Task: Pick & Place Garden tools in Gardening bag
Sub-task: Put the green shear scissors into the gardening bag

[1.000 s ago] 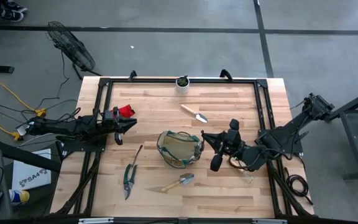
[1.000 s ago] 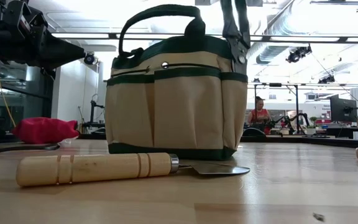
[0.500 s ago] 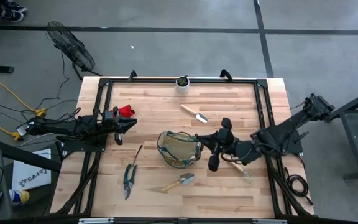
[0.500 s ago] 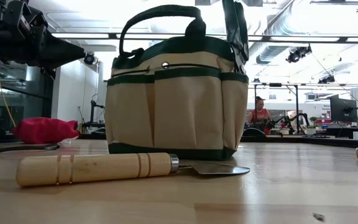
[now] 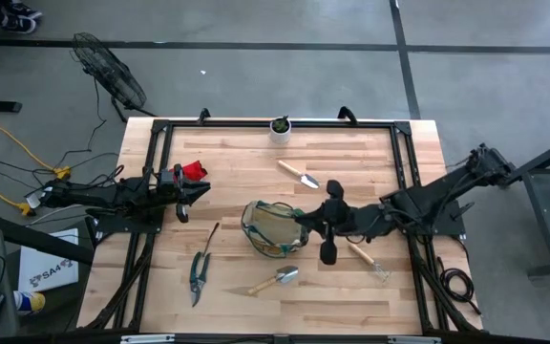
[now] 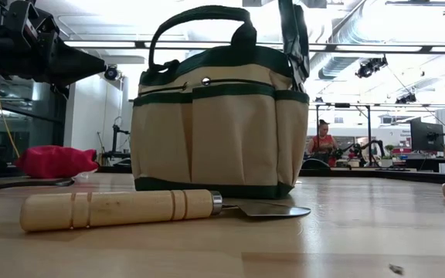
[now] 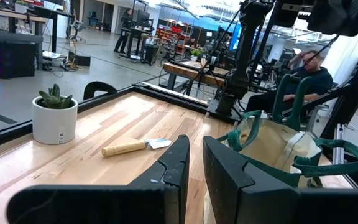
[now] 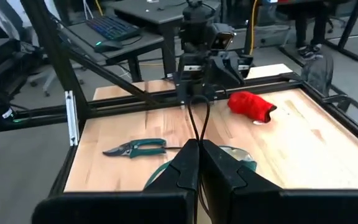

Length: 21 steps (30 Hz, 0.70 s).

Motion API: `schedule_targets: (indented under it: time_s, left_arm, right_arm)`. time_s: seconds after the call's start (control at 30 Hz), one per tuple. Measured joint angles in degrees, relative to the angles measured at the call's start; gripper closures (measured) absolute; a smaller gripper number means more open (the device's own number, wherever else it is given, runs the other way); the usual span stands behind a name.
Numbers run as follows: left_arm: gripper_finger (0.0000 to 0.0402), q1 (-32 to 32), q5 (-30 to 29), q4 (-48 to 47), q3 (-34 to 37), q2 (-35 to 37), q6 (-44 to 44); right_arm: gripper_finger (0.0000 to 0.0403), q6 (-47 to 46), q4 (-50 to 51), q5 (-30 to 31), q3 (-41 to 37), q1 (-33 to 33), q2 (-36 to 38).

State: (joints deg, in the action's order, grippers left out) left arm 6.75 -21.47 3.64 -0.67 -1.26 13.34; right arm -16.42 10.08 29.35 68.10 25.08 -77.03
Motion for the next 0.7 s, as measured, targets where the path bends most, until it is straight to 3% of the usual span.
schedule_targets:
  time_s: [0.37,0.7]
  left_arm:
    - [0.0357,0.02,0.01,0.02,0.00,-0.02,0.01]
    - [0.0357,0.00,0.02,0.02,0.00,-0.01,0.00]
  right_arm:
    - [0.0399,2.01,-3.32,-13.28,0.00,-4.15,0.00]
    - [0.0399,4.51,-3.24,-14.72,0.00,-4.56,0.16]
